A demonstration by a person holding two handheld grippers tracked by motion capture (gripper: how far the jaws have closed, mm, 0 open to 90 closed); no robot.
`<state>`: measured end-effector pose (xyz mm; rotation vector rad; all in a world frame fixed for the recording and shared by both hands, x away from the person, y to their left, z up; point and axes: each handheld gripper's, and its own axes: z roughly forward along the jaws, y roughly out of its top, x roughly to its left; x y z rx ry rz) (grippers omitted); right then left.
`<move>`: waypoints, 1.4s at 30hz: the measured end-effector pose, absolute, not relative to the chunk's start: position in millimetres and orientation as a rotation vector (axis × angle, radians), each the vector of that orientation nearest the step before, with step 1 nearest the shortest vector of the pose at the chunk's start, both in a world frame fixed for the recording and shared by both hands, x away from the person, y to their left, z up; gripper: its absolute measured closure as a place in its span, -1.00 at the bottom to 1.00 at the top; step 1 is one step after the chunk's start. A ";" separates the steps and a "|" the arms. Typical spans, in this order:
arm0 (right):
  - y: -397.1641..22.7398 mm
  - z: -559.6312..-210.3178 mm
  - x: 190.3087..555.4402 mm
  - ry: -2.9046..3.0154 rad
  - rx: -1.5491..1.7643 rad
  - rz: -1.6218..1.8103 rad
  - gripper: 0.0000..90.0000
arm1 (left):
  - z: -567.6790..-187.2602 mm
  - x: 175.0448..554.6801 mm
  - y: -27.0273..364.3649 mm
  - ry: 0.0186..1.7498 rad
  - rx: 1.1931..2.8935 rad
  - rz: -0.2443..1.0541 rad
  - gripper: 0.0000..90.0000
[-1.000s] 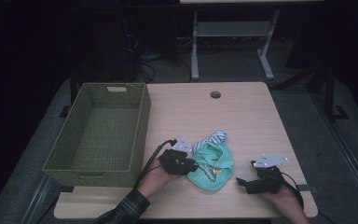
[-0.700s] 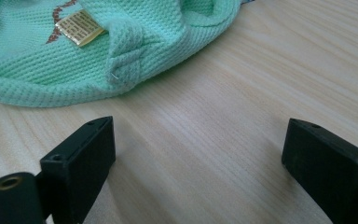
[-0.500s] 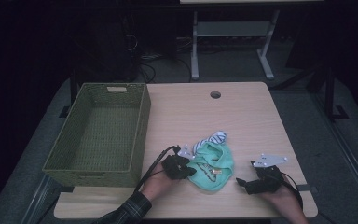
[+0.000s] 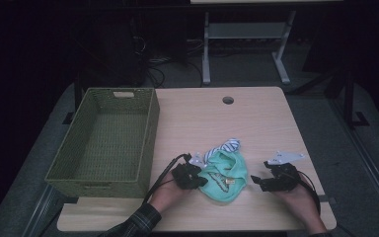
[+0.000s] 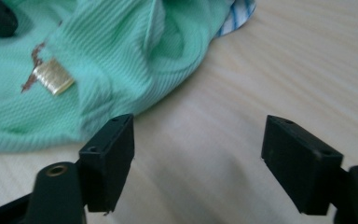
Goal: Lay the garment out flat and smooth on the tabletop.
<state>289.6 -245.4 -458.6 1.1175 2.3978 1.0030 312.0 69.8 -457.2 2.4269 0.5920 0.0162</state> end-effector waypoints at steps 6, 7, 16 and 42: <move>-242.8 -453.5 303.2 2.402 1.109 1.023 -0.27 | -456.3 311.9 68.2 0.595 2.438 0.020 0.99; -241.4 -453.4 309.3 2.416 1.118 1.040 -0.22 | -456.3 312.2 68.1 0.597 2.438 0.016 0.99; -233.3 -448.8 326.3 2.427 1.104 1.090 0.08 | -456.2 313.1 68.1 0.608 2.436 0.007 0.99; -207.5 -446.6 382.2 2.425 1.102 1.161 0.51 | -455.9 313.1 68.1 0.632 2.435 0.000 0.99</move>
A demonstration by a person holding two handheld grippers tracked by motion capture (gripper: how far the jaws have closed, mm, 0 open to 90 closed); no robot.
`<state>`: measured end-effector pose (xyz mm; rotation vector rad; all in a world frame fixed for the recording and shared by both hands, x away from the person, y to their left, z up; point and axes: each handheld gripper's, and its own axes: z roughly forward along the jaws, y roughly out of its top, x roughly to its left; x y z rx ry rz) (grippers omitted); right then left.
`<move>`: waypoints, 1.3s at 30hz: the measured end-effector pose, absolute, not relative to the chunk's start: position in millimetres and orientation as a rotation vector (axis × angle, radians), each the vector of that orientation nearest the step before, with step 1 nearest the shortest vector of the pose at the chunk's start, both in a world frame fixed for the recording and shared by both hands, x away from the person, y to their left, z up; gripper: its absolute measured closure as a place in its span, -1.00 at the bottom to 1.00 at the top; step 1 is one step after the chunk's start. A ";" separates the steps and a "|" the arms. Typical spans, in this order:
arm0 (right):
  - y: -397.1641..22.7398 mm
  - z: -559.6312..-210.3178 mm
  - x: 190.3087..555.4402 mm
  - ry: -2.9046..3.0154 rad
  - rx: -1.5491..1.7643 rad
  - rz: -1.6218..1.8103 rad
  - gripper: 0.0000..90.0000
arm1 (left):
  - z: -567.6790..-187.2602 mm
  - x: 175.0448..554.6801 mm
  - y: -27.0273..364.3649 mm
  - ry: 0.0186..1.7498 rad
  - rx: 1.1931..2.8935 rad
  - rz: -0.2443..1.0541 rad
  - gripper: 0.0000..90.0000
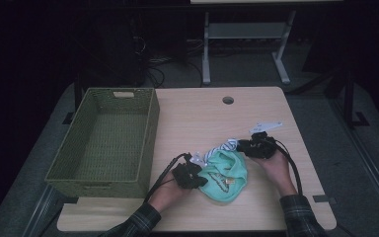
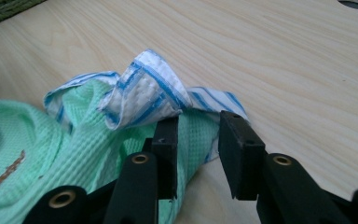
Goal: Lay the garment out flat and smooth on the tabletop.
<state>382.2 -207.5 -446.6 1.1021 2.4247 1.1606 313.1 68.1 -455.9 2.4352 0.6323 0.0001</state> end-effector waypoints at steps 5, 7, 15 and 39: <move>-201.0 -448.6 387.7 2.445 1.112 1.155 0.53 | -455.7 313.5 68.1 0.625 2.439 -0.002 0.99; -197.6 -449.5 390.8 2.459 1.103 1.144 0.53 | -455.6 313.5 68.0 0.623 2.442 -0.001 0.99; -191.8 -461.5 402.7 2.485 1.138 1.097 0.53 | -455.5 313.5 67.9 0.622 2.443 -0.002 0.99; -205.8 -455.0 400.8 2.413 1.137 1.095 0.96 | -455.2 312.4 66.7 0.622 2.446 0.010 0.99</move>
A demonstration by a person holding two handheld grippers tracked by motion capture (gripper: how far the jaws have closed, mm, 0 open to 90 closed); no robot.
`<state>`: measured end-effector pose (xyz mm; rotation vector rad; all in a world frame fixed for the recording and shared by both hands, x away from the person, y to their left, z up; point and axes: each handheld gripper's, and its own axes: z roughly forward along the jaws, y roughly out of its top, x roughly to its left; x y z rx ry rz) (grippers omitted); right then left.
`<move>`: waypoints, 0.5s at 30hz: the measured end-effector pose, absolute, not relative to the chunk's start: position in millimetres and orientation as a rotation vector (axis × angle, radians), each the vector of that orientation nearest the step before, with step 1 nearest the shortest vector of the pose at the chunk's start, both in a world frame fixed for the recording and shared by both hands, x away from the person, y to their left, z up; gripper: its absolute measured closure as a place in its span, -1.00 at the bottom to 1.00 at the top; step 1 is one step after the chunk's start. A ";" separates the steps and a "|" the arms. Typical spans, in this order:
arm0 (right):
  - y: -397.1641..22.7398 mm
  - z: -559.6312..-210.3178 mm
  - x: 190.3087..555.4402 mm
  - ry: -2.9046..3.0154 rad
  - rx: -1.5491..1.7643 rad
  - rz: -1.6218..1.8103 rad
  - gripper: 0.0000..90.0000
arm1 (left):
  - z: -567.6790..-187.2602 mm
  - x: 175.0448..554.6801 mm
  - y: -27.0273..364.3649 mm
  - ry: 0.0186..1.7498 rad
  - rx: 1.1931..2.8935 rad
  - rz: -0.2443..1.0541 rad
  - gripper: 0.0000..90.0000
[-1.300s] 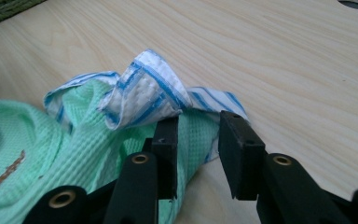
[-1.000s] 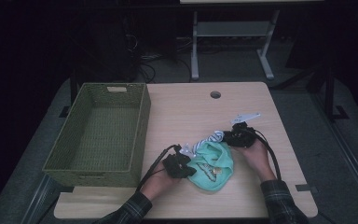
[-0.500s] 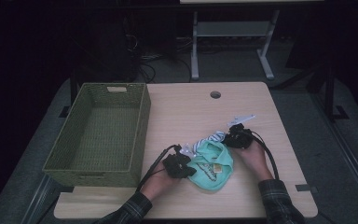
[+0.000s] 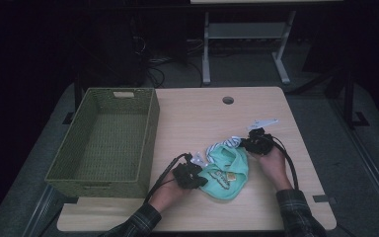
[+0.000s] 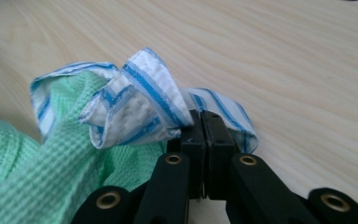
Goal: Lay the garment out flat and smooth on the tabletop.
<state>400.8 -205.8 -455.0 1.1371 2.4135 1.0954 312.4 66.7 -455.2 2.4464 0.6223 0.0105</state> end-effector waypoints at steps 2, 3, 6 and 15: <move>-212.8 -452.9 401.3 2.381 1.169 1.094 0.96 | -455.3 312.2 66.7 0.623 2.445 0.010 0.99; -212.8 -452.9 401.3 2.381 1.169 1.094 0.96 | -455.3 312.3 66.8 0.622 2.446 0.010 0.99; -224.5 -453.9 404.3 2.345 1.212 1.071 0.97 | -455.5 312.2 66.8 0.622 2.443 0.012 0.99; -247.1 -464.5 403.5 2.276 1.293 1.007 0.98 | -455.7 311.1 66.3 0.629 2.435 0.018 0.99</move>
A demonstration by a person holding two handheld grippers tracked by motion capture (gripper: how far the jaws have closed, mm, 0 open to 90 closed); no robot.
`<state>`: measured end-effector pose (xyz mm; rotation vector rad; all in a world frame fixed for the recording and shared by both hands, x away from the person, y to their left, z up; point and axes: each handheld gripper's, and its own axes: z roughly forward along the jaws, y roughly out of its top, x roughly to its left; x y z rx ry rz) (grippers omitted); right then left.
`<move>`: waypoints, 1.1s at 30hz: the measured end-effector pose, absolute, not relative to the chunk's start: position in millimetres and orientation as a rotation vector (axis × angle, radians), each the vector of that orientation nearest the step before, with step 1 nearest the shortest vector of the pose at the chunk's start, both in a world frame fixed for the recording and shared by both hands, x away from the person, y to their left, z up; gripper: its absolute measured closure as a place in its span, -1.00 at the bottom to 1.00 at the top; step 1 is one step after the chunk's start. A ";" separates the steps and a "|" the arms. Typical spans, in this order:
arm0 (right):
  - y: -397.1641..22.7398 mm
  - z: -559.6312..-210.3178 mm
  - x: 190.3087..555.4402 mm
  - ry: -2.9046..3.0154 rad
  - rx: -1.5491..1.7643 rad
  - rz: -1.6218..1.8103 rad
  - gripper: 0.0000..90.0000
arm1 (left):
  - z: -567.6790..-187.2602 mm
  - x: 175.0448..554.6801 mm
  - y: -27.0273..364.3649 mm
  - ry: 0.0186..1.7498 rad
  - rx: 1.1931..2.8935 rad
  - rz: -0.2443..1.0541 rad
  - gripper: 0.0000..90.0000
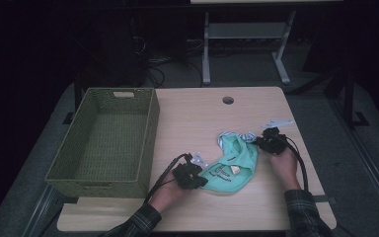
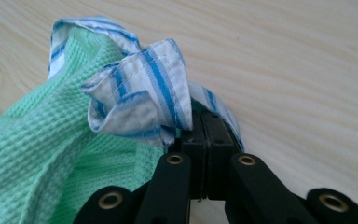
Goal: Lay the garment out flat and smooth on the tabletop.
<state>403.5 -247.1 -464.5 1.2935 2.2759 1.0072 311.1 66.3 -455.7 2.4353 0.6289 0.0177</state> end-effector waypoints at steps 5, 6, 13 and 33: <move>-248.8 -468.4 401.0 2.290 1.291 1.025 0.96 | -455.2 311.4 66.2 0.624 2.444 0.019 0.99; -248.2 -468.0 400.3 2.292 1.288 1.034 0.94 | -454.8 312.2 66.5 0.620 2.448 0.005 0.96; -251.4 -461.5 394.7 2.299 1.277 1.087 0.70 | -442.6 314.9 66.6 0.634 2.397 0.037 0.68; -254.8 -467.5 397.5 2.310 1.307 1.107 0.62 | -447.7 355.9 48.3 0.671 2.381 0.116 0.78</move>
